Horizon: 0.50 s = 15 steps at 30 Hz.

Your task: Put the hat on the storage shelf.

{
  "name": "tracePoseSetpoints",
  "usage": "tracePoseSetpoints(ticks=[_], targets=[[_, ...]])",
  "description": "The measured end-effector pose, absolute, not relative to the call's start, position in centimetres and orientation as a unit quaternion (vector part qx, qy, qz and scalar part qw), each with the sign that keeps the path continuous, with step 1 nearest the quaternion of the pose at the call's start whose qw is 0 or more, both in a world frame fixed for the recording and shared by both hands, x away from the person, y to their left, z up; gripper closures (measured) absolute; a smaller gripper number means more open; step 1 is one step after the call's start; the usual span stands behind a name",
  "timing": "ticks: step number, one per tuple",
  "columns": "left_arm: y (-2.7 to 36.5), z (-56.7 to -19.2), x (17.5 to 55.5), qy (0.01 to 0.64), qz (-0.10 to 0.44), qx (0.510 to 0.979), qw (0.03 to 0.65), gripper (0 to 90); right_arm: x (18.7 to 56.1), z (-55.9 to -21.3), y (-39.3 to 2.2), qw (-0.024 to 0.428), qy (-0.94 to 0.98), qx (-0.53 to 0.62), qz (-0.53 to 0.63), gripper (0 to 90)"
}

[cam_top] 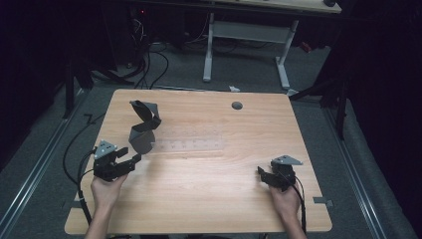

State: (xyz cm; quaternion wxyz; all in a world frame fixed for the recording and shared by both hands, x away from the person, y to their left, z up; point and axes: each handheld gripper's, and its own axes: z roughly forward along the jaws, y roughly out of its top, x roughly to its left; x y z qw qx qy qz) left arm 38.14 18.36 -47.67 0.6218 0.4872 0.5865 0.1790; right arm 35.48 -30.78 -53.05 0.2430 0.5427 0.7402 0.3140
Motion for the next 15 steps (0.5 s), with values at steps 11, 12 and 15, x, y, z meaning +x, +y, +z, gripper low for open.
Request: tracePoseSetpoints(ticks=[11,12,15], targets=[[17.9,-48.4,36.5,0.584,0.17,0.494,0.621,39.8,35.5,-53.1,-30.8,0.243,0.74,0.543,0.314,39.5],[17.9,-48.4,36.3,0.585,0.168,0.493,0.622,39.8,35.5,-53.1,-30.8,0.243,0.74,0.543,0.314,39.5],[17.8,-48.8,36.1,0.586,0.165,0.494,0.621,39.8,35.5,-53.1,-30.8,0.243,0.74,0.543,0.314,39.5]])
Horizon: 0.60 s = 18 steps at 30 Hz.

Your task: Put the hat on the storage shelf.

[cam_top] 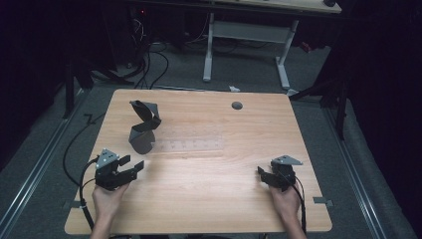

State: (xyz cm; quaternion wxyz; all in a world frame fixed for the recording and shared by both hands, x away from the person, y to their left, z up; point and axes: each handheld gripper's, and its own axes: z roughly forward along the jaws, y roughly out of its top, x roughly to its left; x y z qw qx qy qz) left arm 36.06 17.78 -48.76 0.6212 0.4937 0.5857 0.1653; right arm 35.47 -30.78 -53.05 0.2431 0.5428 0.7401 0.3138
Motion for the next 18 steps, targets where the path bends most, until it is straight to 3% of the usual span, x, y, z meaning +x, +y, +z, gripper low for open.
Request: tracePoseSetpoints(ticks=[18], targets=[[15.3,-50.9,34.8,0.577,0.14,0.518,0.615,41.0,35.5,-53.1,-30.8,0.243,0.74,0.543,0.314,39.5]])
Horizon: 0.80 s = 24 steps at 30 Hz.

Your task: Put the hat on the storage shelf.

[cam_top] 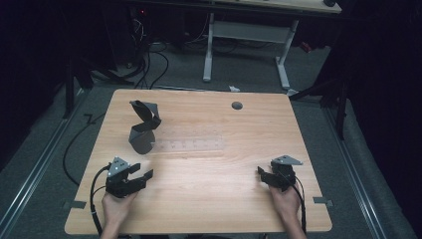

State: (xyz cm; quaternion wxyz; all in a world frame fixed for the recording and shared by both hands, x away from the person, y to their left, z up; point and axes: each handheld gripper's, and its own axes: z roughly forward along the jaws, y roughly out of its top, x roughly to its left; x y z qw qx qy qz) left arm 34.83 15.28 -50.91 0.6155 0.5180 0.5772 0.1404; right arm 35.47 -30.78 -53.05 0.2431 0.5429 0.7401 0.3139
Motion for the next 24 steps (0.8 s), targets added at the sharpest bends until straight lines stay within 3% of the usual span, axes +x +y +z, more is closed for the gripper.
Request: tracePoseSetpoints(ticks=[13,24], targets=[[13.5,-52.0,34.9,0.567,0.135,0.547,0.601,41.1,35.5,-53.1,-30.8,0.243,0.74,0.543,0.314,39.5],[12.7,-53.7,35.7,0.564,0.161,0.57,0.575,41.3,35.5,-53.1,-30.8,0.243,0.74,0.543,0.314,39.5]])
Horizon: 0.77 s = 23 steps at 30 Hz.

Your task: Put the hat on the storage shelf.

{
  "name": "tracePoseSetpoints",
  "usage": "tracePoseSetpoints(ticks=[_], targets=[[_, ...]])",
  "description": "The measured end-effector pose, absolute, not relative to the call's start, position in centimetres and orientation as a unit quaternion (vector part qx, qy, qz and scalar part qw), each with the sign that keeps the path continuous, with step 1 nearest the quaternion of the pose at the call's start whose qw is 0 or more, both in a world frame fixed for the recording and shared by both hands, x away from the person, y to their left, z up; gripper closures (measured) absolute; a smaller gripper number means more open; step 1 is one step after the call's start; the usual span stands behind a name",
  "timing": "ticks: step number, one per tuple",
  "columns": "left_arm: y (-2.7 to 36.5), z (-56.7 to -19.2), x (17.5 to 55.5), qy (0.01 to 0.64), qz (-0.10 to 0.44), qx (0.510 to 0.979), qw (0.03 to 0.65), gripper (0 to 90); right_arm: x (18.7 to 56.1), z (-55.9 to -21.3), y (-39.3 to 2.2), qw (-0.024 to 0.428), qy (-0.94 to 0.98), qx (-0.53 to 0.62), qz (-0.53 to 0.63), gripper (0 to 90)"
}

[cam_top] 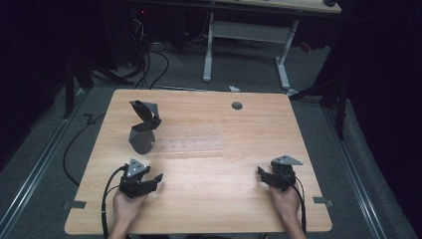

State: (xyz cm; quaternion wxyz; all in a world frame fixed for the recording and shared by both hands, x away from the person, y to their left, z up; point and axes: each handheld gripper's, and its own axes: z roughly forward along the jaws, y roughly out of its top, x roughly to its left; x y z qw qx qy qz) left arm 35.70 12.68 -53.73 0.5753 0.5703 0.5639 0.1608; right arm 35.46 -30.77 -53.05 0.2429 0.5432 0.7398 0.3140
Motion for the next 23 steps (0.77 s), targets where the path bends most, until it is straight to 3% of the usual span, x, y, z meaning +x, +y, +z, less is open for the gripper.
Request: tracePoseSetpoints(ticks=[10,23], targets=[[12.4,-54.6,36.5,0.563,0.182,0.588,0.552,41.1,35.5,-53.1,-30.8,0.243,0.74,0.543,0.314,39.5],[12.3,-54.7,36.8,0.57,0.19,0.586,0.544,34.1,35.4,-53.1,-30.8,0.242,0.741,0.542,0.314,38.7]])
